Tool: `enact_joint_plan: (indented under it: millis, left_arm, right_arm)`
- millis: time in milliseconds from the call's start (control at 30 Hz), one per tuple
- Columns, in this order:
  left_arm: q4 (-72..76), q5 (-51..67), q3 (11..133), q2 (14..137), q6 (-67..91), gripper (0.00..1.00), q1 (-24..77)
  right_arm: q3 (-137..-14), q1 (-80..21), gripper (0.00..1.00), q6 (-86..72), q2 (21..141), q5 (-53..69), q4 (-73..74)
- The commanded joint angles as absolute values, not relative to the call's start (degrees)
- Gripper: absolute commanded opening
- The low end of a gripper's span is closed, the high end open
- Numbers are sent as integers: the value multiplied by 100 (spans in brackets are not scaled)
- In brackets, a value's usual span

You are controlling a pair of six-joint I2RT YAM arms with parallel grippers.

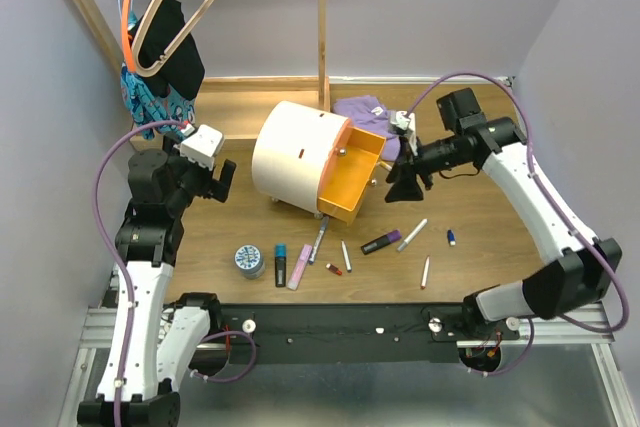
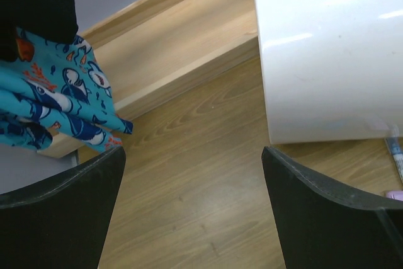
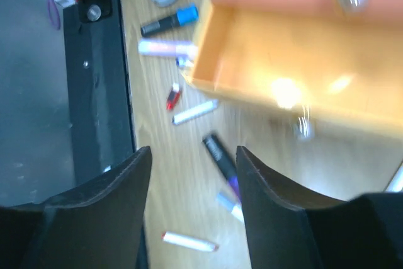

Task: Sort the stationery into containers
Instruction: Pick up the stationery from the center of the board.

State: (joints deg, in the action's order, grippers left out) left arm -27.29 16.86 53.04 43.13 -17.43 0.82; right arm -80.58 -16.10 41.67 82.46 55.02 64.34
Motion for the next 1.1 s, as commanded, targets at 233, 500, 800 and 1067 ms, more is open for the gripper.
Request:
enact_joint_plan:
  millis: [233,500,800,1067]
  left_arm:
    - [-3797,353,6151,4455,-801,99,53]
    - [-3980,773,7091,4895,395,98,-904]
    - [-3474,3070,7268,5115,1448,98,-1731]
    - [-2716,3787,7435,5001,2259,99,-1907]
  right_arm:
    - [-9860,-5060,79,2945,9280,3087,5045]
    - [-9810,-6354,100,2980,9888,2769,3942]
    - [-9720,-6828,98,3454,10766,2681,3234]
    - [-9641,-6873,96,2751,11434,3032,2813]
